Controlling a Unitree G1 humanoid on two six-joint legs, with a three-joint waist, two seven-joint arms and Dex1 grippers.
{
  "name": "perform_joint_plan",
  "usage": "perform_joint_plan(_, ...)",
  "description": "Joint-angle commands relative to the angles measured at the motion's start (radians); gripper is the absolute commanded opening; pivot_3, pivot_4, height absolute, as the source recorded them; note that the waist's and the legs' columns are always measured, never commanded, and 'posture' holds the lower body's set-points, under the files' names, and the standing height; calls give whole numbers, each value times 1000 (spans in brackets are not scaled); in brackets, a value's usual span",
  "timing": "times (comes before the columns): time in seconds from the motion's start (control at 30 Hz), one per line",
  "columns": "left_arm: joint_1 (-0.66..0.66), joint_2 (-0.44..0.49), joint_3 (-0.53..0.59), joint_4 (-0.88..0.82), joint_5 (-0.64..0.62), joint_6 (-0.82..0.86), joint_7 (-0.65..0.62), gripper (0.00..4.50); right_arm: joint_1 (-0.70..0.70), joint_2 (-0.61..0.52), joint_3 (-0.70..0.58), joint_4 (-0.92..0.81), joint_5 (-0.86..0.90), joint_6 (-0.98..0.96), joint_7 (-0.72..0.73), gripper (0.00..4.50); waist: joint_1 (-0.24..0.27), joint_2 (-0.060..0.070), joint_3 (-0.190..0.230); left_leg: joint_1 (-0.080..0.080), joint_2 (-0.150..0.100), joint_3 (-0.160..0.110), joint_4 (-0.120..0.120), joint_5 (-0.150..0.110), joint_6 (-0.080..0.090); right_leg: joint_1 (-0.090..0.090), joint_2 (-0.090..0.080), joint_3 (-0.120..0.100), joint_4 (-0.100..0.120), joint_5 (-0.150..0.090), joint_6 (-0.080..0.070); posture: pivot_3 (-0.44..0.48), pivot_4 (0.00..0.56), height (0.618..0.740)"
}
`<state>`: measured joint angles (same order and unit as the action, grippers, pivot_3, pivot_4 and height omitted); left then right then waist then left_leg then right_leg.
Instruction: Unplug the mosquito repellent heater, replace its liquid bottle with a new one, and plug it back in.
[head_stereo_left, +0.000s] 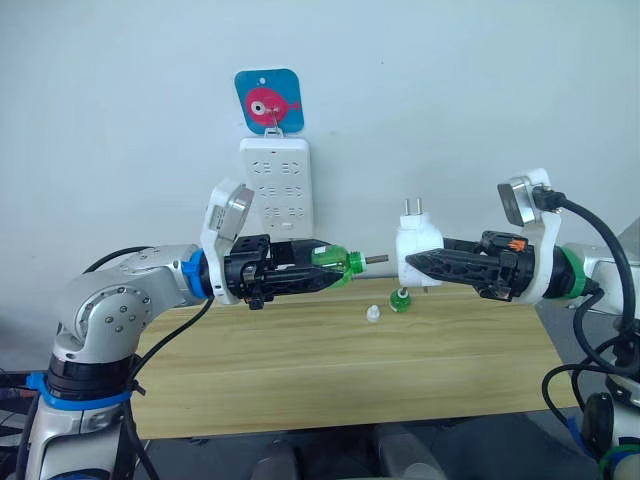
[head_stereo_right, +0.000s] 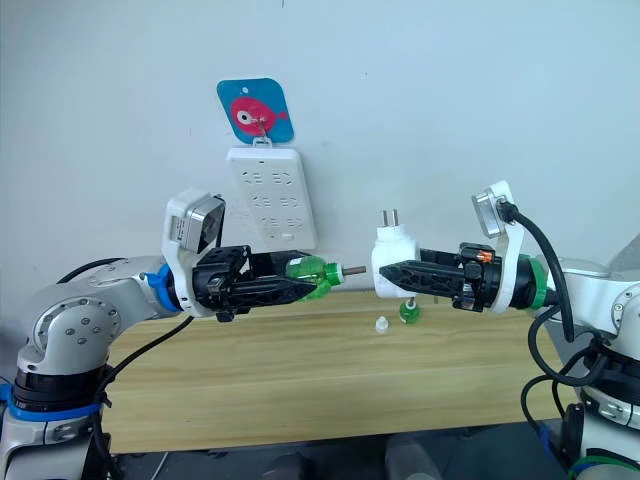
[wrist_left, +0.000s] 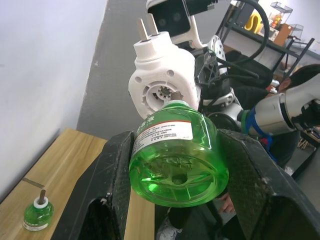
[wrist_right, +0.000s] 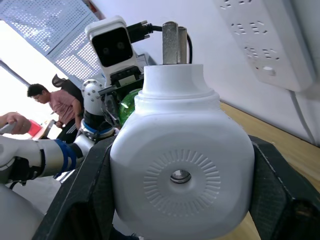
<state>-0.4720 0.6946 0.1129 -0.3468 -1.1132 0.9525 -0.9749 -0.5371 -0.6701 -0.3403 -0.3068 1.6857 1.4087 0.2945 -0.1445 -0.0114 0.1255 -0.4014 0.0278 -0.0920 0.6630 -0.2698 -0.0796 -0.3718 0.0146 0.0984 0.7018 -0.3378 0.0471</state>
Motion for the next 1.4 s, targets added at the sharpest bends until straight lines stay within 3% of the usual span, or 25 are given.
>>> perform_joint_plan(0.03,-10,13,3,-17,12,-21,-28,2282,5,-47,39,-8,120,-89,-31,2991,0,0,0,0,0,0,0,0,0,0,0,0,0,0,0,-96,12,740)
perform_joint_plan(0.5,-59,-12,-20,19,42,-24,-55,2282,44,-175,164,-39,251,-263,-66,2991,3,0,-6,1,0,0,2,0,1,0,0,0,3,0,0,-106,13,740)
perform_joint_plan(1.4,-118,-27,-53,75,97,-35,-123,2282,69,-212,216,-69,233,-327,-60,2991,3,0,-21,3,0,0,3,1,5,0,1,1,10,0,0,-121,14,740)
